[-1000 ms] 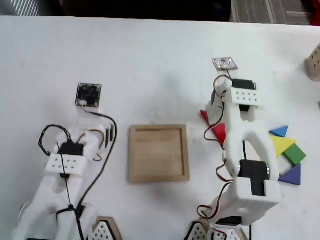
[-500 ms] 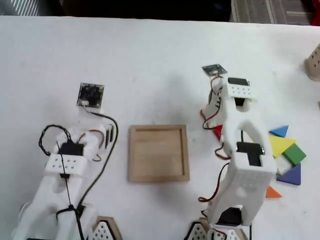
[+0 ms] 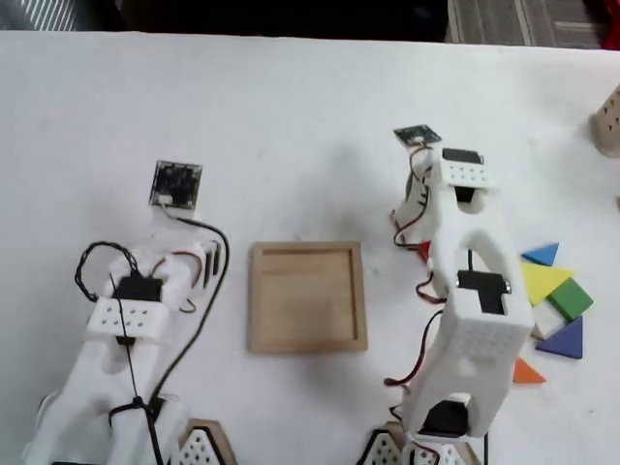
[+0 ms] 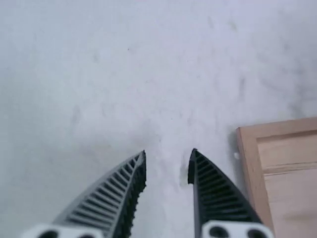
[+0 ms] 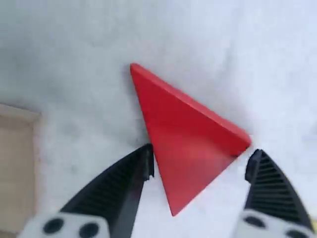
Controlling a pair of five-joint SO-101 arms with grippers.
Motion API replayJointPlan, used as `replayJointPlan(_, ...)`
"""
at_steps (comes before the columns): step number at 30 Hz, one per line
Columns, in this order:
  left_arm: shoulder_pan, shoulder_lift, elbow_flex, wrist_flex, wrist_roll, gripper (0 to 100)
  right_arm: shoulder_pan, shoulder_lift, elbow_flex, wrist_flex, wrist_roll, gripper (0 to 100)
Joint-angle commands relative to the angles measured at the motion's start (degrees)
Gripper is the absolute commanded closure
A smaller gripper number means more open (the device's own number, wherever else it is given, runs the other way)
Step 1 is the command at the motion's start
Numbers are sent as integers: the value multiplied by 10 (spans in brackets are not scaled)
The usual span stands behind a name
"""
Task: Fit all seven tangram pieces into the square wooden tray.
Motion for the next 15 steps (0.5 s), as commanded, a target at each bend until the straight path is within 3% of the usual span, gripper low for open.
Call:
replayJointPlan(1, -2, -1, -3, -15, -4, 845, 9, -45, -67, 52, 8, 704)
replayJointPlan(15, -2, -2, -3, -15, -4, 845, 17, 50, -83, 8, 78, 704)
